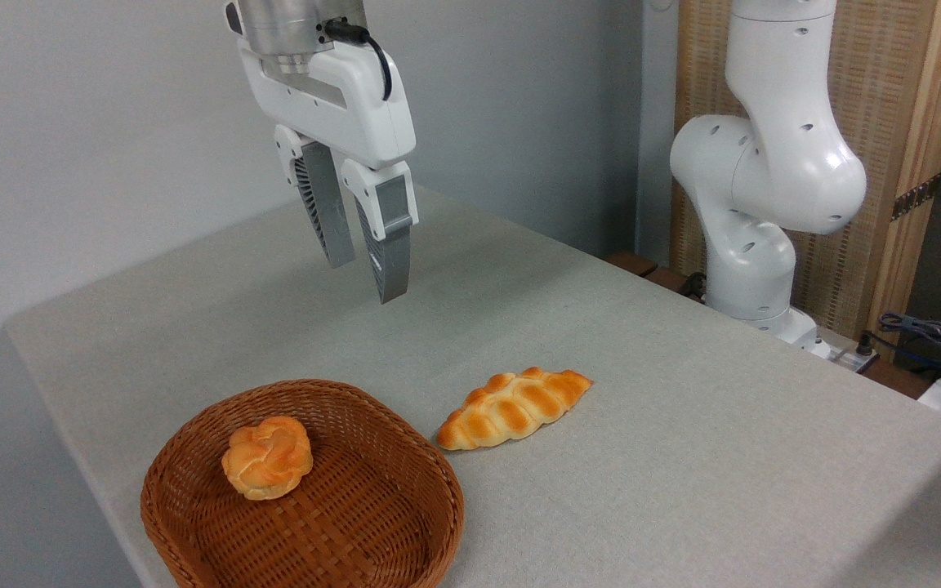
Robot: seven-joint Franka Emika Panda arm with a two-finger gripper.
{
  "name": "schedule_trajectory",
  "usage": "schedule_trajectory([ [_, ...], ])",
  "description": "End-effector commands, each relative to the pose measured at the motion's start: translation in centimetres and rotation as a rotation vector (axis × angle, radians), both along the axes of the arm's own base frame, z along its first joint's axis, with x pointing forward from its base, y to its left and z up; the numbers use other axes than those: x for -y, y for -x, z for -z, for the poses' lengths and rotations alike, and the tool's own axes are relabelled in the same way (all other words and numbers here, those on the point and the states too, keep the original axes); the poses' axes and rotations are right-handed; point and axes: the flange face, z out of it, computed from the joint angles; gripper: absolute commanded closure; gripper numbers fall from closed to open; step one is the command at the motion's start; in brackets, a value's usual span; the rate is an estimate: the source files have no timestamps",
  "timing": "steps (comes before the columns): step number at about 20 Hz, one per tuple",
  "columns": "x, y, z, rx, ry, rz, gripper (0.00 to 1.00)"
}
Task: Put bread into the basket
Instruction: 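Move the open gripper down over the braided bread roll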
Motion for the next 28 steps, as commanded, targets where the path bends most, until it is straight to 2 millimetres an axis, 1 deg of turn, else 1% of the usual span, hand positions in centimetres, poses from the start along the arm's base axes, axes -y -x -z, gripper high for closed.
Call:
schedule_trajectory([
  [1, -0.1, 0.0, -0.4, 0.01, -0.006, -0.011, 0.0],
  [12, -0.1, 0.2, -0.3, 0.006, -0.006, -0.011, 0.0],
  [16, -0.5, 0.2, -0.4, 0.008, -0.008, -0.019, 0.0],
  [19, -0.8, 0.5, 0.5, -0.006, -0.009, -0.028, 0.0],
  [23, -1.7, 0.6, 1.3, 0.0, -0.017, -0.038, 0.0],
  [24, -1.8, 0.7, 1.9, 0.013, -0.018, -0.041, 0.0],
  [26, -3.3, 1.1, 3.1, 0.028, -0.018, -0.064, 0.0],
  [28, -3.7, 1.6, 4.5, 0.022, -0.019, -0.068, 0.0],
])
